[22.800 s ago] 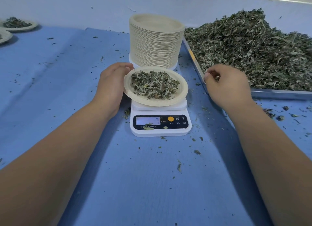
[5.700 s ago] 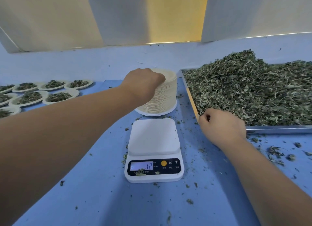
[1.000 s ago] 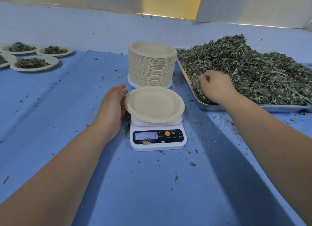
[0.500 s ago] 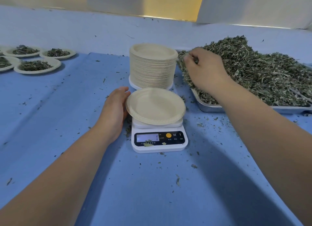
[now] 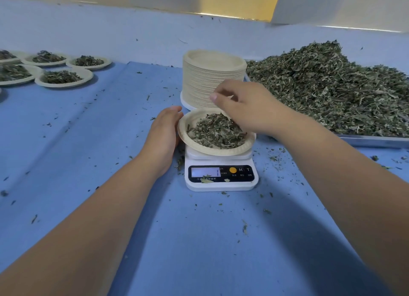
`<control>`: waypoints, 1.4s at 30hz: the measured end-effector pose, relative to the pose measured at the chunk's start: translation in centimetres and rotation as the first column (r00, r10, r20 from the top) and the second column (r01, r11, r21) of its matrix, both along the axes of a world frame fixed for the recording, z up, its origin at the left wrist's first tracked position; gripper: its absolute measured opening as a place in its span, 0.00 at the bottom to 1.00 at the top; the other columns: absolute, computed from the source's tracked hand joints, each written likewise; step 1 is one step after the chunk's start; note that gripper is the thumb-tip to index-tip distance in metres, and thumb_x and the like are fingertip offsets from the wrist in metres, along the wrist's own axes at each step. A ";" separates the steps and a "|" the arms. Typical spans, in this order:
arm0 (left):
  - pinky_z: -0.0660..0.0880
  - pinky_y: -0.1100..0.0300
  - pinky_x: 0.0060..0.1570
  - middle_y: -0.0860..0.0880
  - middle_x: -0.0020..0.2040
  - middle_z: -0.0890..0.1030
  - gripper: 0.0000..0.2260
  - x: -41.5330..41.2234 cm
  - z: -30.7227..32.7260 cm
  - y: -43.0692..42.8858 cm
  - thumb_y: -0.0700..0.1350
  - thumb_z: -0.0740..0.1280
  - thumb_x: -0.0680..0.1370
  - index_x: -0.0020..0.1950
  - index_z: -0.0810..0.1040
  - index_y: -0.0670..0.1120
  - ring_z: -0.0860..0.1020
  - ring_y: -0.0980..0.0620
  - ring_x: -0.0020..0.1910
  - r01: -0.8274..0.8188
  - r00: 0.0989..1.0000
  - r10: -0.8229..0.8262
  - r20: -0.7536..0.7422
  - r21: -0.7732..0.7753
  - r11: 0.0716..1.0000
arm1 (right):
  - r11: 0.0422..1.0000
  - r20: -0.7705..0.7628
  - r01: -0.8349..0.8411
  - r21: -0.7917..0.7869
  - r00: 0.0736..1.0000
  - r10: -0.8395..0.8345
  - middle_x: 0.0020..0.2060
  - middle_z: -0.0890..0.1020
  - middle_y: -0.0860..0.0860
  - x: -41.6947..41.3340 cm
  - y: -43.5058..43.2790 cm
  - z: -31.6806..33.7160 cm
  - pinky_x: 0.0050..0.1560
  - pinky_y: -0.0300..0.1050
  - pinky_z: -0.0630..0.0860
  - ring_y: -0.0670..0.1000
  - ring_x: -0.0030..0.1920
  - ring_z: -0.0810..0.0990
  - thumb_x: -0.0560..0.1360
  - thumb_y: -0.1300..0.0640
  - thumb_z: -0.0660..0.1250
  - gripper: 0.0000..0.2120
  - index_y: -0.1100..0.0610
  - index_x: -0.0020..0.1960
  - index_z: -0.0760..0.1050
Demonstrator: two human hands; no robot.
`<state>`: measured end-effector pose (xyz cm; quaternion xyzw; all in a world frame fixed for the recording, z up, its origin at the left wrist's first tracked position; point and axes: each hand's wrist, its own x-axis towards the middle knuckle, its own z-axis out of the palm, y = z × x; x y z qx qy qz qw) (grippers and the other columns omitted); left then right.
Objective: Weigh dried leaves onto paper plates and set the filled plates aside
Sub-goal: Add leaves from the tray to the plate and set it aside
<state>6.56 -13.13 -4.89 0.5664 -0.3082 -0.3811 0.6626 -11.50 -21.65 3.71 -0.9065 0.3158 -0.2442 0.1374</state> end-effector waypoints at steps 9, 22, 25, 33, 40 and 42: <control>0.72 0.42 0.70 0.55 0.61 0.78 0.19 0.1 -0.2 -0.1 0.61 0.66 0.68 0.49 0.75 0.48 0.77 0.54 0.60 0.025 0.999 -0.024 0.023 -0.018 1.000 | 0.970 -0.249 0.214 -0.118 0.939 -0.238 0.58 0.82 0.51 -4.7 -4.2 -2.1 0.59 0.50 0.75 0.55 0.58 0.79 0.80 0.56 0.64 0.13 0.52 0.64 0.78; 0.74 0.48 0.66 0.54 0.68 0.77 0.28 0.1 -0.3 -0.3 0.59 0.64 0.69 0.68 0.77 0.52 0.78 0.49 0.66 0.000 1.000 0.000 -0.017 0.013 1.000 | 0.998 -0.675 0.032 -0.061 0.735 -0.065 0.56 0.82 0.52 -2.9 -6.1 -3.0 0.56 0.54 0.77 0.58 0.53 0.79 0.81 0.53 0.61 0.15 0.47 0.66 0.74; 0.74 0.49 0.63 0.55 0.63 0.78 0.22 -0.1 -0.2 -0.2 0.59 0.64 0.69 0.60 0.78 0.51 0.79 0.51 0.61 0.011 1.000 -0.011 -0.026 -0.003 1.000 | 0.997 -0.685 0.010 -0.075 0.726 -0.058 0.47 0.83 0.49 -2.9 -6.3 -2.5 0.47 0.48 0.73 0.54 0.45 0.78 0.79 0.56 0.63 0.10 0.46 0.55 0.80; 0.74 0.46 0.61 0.48 0.56 0.80 0.16 -0.2 0.0 -0.2 0.56 0.65 0.72 0.54 0.79 0.48 0.80 0.42 0.55 0.006 0.999 -0.006 -0.046 -0.003 1.000 | 0.985 -0.530 0.019 -0.169 0.841 -0.107 0.39 0.85 0.50 -3.8 -5.8 -2.6 0.49 0.50 0.78 0.54 0.41 0.80 0.75 0.65 0.67 0.11 0.53 0.43 0.85; 0.68 0.48 0.53 0.49 0.52 0.73 0.14 -0.4 0.2 0.0 0.56 0.64 0.72 0.52 0.74 0.49 0.72 0.49 0.50 0.025 0.999 -0.026 -0.045 -0.021 0.999 | 0.963 0.021 0.236 -0.129 0.972 -0.235 0.45 0.84 0.46 -3.9 -4.5 -0.9 0.54 0.32 0.70 0.44 0.47 0.79 0.76 0.61 0.71 0.09 0.54 0.54 0.85; 0.72 0.46 0.55 0.48 0.54 0.76 0.15 -0.4 0.2 0.0 0.55 0.64 0.73 0.52 0.75 0.47 0.76 0.45 0.51 0.013 0.999 -0.014 -0.052 -0.017 1.000 | 0.979 0.089 0.190 -0.078 0.979 -0.183 0.44 0.82 0.43 -3.4 -3.5 0.1 0.51 0.29 0.71 0.42 0.46 0.79 0.76 0.59 0.72 0.08 0.52 0.54 0.85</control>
